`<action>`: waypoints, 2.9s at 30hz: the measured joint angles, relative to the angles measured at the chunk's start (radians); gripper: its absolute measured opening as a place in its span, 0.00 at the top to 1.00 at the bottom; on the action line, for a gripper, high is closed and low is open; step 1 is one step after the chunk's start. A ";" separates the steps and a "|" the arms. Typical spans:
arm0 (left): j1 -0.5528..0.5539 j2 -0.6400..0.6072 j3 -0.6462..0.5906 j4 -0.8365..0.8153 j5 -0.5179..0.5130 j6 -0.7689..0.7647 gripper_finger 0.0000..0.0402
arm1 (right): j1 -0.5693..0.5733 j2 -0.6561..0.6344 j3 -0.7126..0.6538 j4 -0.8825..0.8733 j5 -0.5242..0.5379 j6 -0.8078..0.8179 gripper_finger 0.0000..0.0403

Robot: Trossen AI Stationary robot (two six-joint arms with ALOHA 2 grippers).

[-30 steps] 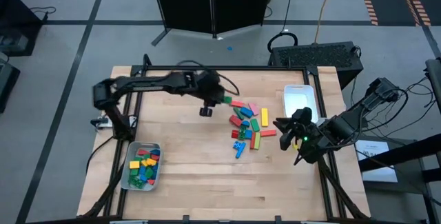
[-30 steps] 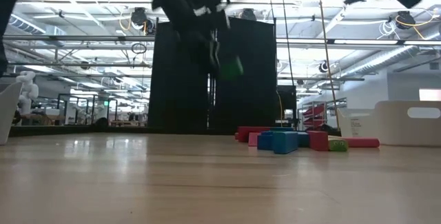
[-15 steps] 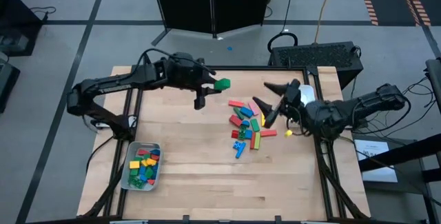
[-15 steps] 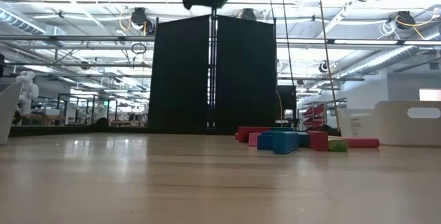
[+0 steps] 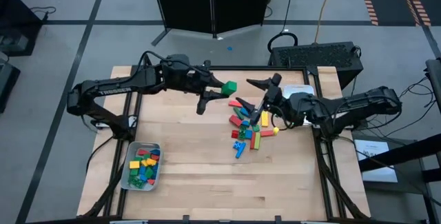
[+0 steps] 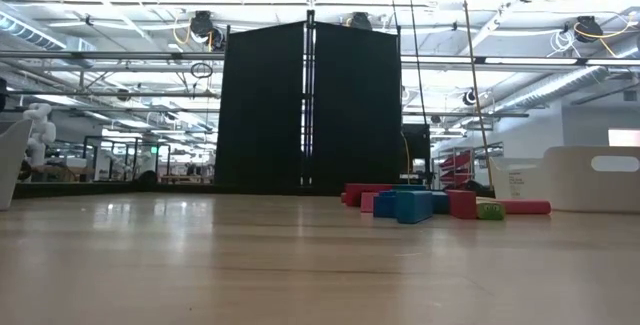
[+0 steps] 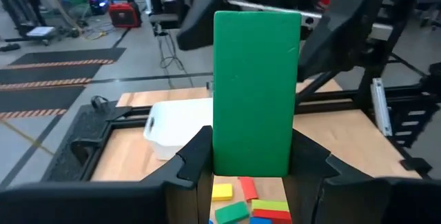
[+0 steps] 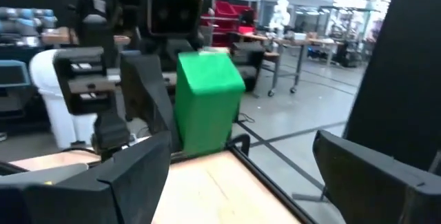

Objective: Sort blocks by size
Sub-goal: Put the green block into the white bin

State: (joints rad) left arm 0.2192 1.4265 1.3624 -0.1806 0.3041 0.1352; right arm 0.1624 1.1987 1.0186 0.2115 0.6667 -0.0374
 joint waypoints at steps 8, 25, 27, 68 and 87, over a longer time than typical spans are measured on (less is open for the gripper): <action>-0.026 0.000 0.000 0.000 0.020 0.000 0.71 | -0.039 0.084 0.114 -0.007 -0.138 -0.064 0.14; -0.027 -0.001 0.000 0.013 0.058 0.020 0.71 | -0.078 0.171 0.172 -0.038 -0.337 -0.021 0.64; -0.028 -0.002 0.000 0.021 0.070 0.017 0.71 | -0.078 0.163 0.172 -0.034 -0.334 -0.027 0.72; -0.021 0.001 0.000 -0.108 -0.161 -0.055 0.42 | -0.081 0.113 0.171 -0.017 -0.227 -0.124 0.73; -0.021 0.000 0.000 -0.341 -0.365 -0.055 0.34 | -0.228 -0.020 0.047 -1.681 0.135 1.539 0.73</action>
State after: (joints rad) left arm 0.1983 1.4269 1.3621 -0.5218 -0.0613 0.0803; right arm -0.0651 1.1789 1.0657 -1.4699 0.8013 1.5015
